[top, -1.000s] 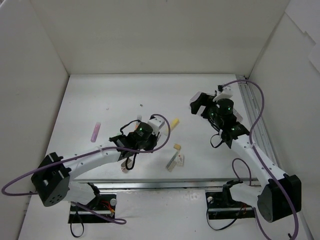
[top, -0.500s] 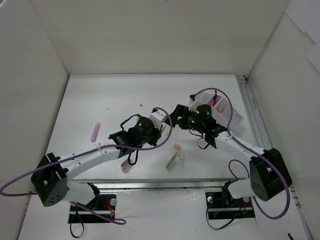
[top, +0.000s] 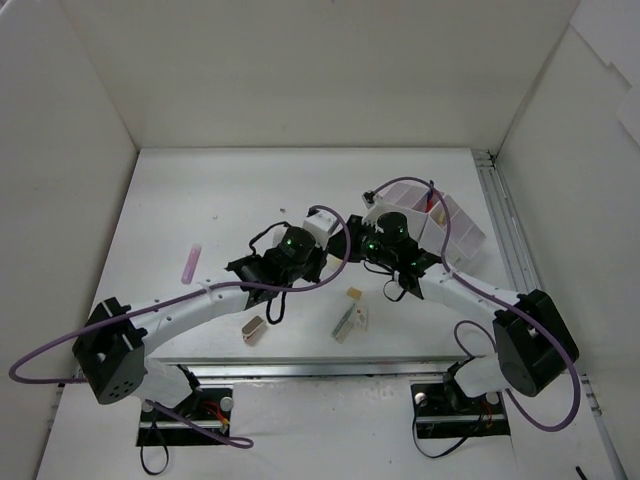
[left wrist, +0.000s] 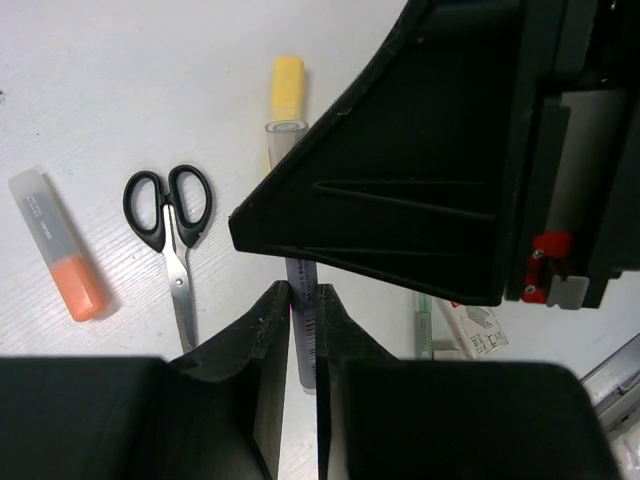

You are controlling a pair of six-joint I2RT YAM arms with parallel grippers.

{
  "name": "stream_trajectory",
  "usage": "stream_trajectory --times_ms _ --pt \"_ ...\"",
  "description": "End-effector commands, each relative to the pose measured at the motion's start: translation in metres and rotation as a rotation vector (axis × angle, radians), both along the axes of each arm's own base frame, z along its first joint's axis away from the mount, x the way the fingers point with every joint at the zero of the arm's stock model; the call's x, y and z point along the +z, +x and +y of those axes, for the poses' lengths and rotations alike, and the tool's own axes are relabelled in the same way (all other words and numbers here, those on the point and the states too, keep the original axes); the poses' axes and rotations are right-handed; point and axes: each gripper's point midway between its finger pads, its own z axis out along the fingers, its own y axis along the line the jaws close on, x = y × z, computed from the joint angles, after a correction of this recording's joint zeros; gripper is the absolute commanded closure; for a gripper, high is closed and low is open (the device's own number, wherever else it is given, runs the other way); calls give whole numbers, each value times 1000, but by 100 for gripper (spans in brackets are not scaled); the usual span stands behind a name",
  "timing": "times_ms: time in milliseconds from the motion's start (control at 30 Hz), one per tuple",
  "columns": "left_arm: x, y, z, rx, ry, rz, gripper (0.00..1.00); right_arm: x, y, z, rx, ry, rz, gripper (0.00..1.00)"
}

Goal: Sort the stationery into containers
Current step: Place the pen in the storage box.

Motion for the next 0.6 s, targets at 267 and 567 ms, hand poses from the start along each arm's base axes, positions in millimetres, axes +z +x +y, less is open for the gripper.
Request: stream_trajectory --times_ms 267,567 --pt "59 -1 0 -10 -112 -109 1 56 55 -83 -374 -143 -225 100" --pt "24 -29 43 20 -70 -72 1 110 65 -275 -1047 -557 -347 100"
